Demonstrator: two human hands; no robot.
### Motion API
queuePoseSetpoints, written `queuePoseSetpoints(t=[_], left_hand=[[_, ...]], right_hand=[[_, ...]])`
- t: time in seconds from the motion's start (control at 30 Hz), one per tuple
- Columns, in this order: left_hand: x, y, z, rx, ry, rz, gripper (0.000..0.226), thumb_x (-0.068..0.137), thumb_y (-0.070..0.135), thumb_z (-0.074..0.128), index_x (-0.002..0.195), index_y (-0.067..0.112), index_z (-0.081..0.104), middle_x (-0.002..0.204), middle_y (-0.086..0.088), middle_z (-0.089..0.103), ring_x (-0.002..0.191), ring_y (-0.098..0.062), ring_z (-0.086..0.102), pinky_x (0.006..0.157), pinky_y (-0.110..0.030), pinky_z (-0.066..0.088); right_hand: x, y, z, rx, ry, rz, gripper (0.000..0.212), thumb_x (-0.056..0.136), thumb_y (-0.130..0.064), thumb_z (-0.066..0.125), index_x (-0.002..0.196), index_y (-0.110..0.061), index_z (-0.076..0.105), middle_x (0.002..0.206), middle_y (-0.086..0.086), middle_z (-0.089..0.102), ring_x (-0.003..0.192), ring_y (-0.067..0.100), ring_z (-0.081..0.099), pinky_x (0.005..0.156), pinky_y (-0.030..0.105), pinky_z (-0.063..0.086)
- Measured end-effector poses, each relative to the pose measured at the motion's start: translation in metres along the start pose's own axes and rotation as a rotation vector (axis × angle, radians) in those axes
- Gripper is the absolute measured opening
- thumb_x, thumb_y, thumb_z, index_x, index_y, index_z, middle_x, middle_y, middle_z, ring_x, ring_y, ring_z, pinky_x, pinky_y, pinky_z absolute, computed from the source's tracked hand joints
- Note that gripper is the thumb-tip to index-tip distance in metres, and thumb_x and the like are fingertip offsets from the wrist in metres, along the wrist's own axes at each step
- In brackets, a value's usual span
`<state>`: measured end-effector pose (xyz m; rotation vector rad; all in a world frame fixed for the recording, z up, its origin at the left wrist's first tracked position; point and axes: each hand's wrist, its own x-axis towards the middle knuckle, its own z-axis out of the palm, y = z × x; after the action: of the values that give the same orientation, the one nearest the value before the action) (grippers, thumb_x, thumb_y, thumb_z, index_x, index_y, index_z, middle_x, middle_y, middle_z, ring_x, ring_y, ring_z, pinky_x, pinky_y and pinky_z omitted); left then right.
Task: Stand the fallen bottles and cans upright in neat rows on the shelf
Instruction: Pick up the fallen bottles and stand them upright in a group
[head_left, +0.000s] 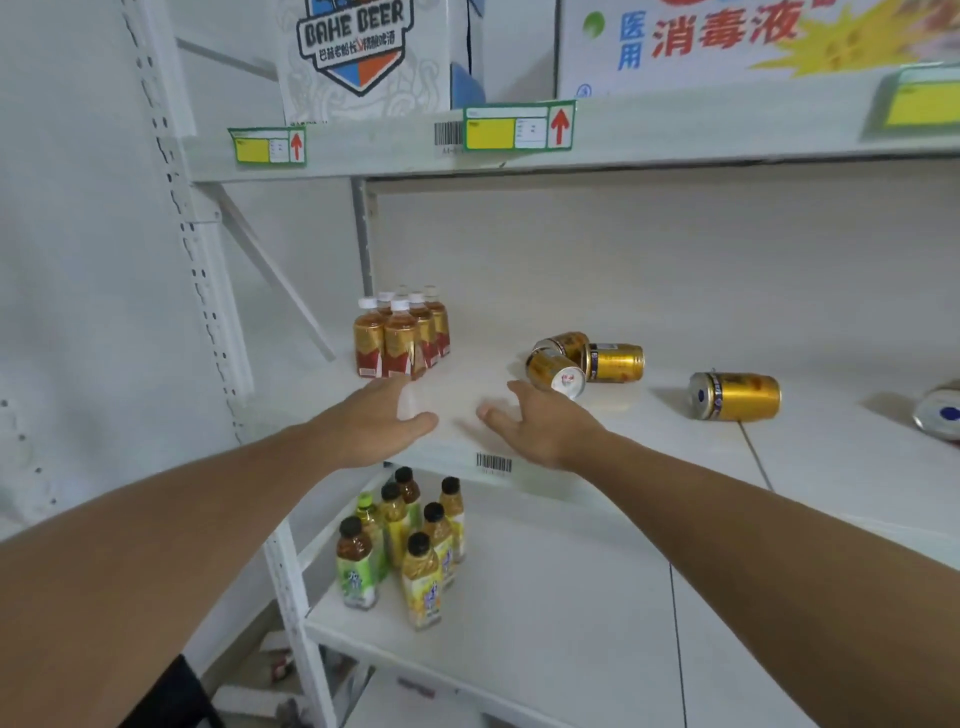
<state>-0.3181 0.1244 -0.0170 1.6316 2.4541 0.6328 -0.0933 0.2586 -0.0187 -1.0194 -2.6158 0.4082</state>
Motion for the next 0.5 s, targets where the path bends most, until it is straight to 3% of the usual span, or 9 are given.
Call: queuePoseSetpoints(t=[0.23,0.5], left_hand=[[-0.028,0.046,0.006,0.047,-0.029,0.014,0.097,0.096,0.076,0.048,0.173,0.029,0.013,0.180,0.004,0.016,0.163,-0.020,0.021,0.130,-0.050,0.024],[-0.019,0.069,0.015,0.046,-0.057,0.097,0.095,0.095,0.079,0.045,0.172,0.030,0.015,0.179,0.002,0.016,0.163,-0.021,0.021,0.128,-0.051,0.027]], right_hand=[[-0.041,0.028,-0.021,0.019,0.026,0.005,0.086,0.100,-0.074,0.039,0.166,-0.019,0.028,0.165,0.011,0.042,0.147,0.034,0.044,0.117,0.050,0.040],[-0.062,0.047,-0.033,-0.035,0.062,0.101,0.080,0.101,-0.074,0.038,0.159,-0.019,0.040,0.155,0.012,0.051,0.141,0.031,0.049,0.111,0.045,0.041]])
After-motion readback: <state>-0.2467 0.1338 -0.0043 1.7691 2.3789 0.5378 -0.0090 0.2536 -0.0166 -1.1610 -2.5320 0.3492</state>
